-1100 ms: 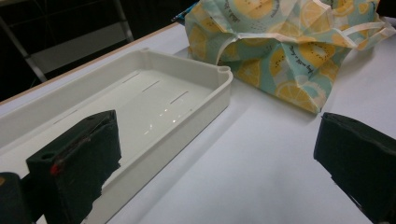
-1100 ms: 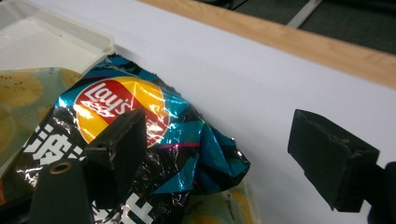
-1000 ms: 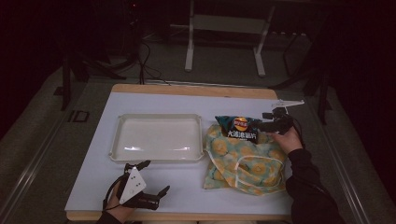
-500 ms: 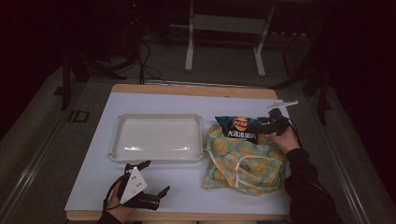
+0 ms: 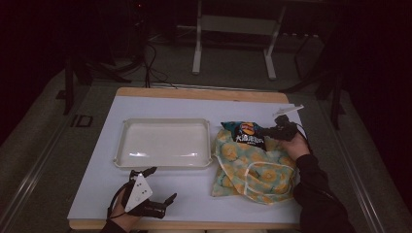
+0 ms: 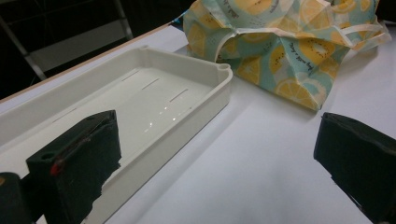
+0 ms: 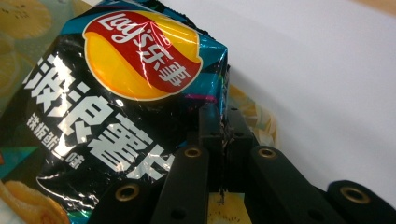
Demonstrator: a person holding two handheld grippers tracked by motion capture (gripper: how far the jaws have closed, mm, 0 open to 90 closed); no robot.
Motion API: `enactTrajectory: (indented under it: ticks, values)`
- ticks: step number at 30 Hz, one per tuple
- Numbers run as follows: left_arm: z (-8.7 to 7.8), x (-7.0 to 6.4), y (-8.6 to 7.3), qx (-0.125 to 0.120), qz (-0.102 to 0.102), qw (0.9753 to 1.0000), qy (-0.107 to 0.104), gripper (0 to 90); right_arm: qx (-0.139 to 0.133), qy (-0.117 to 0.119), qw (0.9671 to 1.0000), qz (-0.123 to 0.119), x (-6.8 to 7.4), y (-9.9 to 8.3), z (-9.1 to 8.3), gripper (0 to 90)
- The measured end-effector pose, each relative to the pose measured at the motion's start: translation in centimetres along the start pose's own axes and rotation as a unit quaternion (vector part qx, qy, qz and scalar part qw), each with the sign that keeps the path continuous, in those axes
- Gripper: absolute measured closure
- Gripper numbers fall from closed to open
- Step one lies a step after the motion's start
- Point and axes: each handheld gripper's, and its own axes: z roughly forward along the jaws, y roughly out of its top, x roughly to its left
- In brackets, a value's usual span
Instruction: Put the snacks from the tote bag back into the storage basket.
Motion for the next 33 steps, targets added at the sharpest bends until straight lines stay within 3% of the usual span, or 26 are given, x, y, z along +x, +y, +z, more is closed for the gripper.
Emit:
enactTrajectory:
  ticks: [8,21,33]
  values:
    - [0.0,0.0,0.0,0.0,0.0,1.0,0.001,1.1,-0.029,-0.004,0.9994,-0.019,1.1,0.5,-1.8,89.9]
    - [0.0,0.0,0.1,-0.002,0.0,1.0,0.003,1.1,-0.073,-0.004,0.9969,-0.03,1.9,1.1,-5.0,90.0]
    - [-0.1,0.1,0.1,-0.003,0.0,1.0,0.006,1.1,-0.12,-0.025,0.9909,-0.056,2.9,2.6,-9.2,90.0]
